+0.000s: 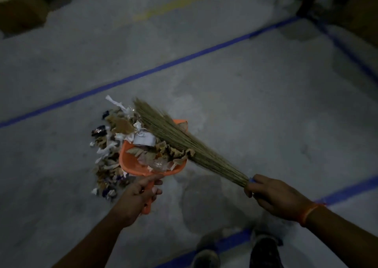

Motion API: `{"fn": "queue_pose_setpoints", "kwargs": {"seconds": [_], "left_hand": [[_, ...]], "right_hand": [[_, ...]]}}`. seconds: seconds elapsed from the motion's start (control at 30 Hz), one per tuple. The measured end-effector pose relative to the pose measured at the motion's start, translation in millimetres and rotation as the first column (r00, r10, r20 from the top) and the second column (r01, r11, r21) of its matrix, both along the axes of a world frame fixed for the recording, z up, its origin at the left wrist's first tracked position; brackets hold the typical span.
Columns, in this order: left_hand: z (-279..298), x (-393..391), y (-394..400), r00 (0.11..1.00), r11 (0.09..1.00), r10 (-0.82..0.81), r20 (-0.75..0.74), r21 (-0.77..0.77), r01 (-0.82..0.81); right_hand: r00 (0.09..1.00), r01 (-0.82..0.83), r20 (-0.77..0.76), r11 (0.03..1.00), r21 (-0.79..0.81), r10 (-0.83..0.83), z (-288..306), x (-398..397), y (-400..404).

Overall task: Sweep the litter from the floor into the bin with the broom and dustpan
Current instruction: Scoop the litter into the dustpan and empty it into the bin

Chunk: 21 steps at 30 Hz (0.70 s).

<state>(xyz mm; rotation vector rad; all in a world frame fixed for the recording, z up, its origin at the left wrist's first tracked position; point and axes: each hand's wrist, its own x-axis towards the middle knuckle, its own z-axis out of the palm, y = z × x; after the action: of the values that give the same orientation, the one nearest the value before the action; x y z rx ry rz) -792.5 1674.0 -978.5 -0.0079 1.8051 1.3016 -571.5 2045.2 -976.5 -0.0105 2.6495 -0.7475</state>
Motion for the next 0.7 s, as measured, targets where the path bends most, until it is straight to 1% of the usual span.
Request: {"fn": "queue_pose_setpoints", "kwargs": {"seconds": [0.1, 0.2, 0.3, 0.43, 0.6, 0.7], "left_hand": [[15.1, 16.2, 12.5, 0.996, 0.995, -0.08, 0.027, 0.06, 0.078], [25.7, 40.1, 36.3, 0.975, 0.974, -0.217, 0.038, 0.07, 0.214], [29.1, 79.5, 64.1, 0.949, 0.946, -0.314, 0.036, 0.093, 0.31], [35.8, 141.3, 98.2, 0.914, 0.907, -0.405, 0.04, 0.141, 0.396], [40.9, 221.5, 127.9, 0.857, 0.847, -0.511, 0.065, 0.203, 0.49], [42.0, 268.3, 141.3, 0.803, 0.798, -0.592, 0.068, 0.194, 0.571]], "right_hand": [[0.991, 0.13, 0.004, 0.991, 0.0, -0.13, 17.0, 62.2, -16.3], [0.963, 0.27, 0.028, 0.963, -0.022, -0.269, 35.8, 125.9, -28.6], [0.92, 0.391, 0.02, 0.918, -0.061, -0.391, 52.1, 191.1, -39.0], [0.87, 0.492, 0.006, 0.867, -0.077, -0.493, 69.6, 272.3, -49.0], [0.776, 0.629, 0.012, 0.771, -0.099, -0.631, 77.9, 378.8, -70.6], [0.708, 0.704, 0.018, 0.702, -0.109, -0.706, 81.0, 444.7, -90.9]]}}
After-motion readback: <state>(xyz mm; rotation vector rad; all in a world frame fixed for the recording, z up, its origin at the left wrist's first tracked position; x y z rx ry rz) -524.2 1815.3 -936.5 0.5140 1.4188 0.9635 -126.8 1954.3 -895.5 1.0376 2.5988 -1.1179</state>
